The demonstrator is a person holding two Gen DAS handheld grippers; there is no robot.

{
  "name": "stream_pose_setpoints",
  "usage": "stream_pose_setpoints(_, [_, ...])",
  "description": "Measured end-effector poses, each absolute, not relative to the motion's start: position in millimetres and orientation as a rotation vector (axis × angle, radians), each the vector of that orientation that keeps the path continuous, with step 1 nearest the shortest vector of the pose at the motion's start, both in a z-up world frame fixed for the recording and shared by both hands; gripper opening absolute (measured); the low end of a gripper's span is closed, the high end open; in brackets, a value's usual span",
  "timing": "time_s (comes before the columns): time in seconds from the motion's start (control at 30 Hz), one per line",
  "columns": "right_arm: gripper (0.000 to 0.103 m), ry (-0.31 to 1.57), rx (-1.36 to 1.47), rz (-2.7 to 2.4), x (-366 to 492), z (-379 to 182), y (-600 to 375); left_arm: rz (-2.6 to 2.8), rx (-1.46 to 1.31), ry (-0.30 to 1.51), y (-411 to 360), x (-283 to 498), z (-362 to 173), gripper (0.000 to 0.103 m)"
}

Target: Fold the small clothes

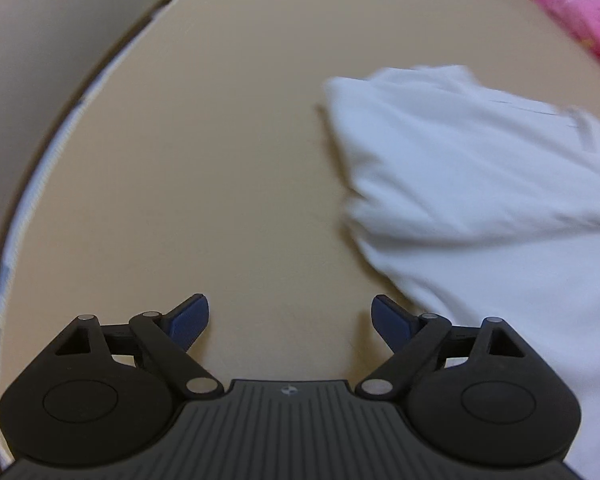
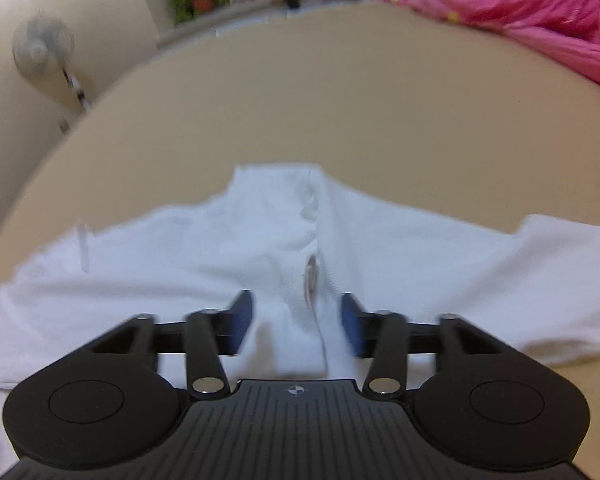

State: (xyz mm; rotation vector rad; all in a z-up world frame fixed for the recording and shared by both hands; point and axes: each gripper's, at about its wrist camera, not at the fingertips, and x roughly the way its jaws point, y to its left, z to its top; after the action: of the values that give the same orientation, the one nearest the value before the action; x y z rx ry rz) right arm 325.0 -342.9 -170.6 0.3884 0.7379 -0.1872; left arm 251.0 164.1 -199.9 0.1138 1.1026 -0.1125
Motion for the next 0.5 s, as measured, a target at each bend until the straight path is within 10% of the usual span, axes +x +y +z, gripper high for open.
stream_pose_setpoints(0.37, [0.066,1.0,0.441,-0.205,89.1,-196.0,-353.6,-0.23,0.171,1.189,144.5,128.6,-220.6,0.092])
stream_pose_setpoints(0.43, [0.066,1.038,0.469,-0.169,67.5,-210.3,-342.7,-0.236,0.165,1.204,139.0,122.3,-217.0,0.072])
stream_pose_setpoints(0.5, [0.066,1.043,0.463,-0.146,57.9,-217.1,-331.6,-0.232,0.197,1.217,131.1,115.5,-210.9,0.028])
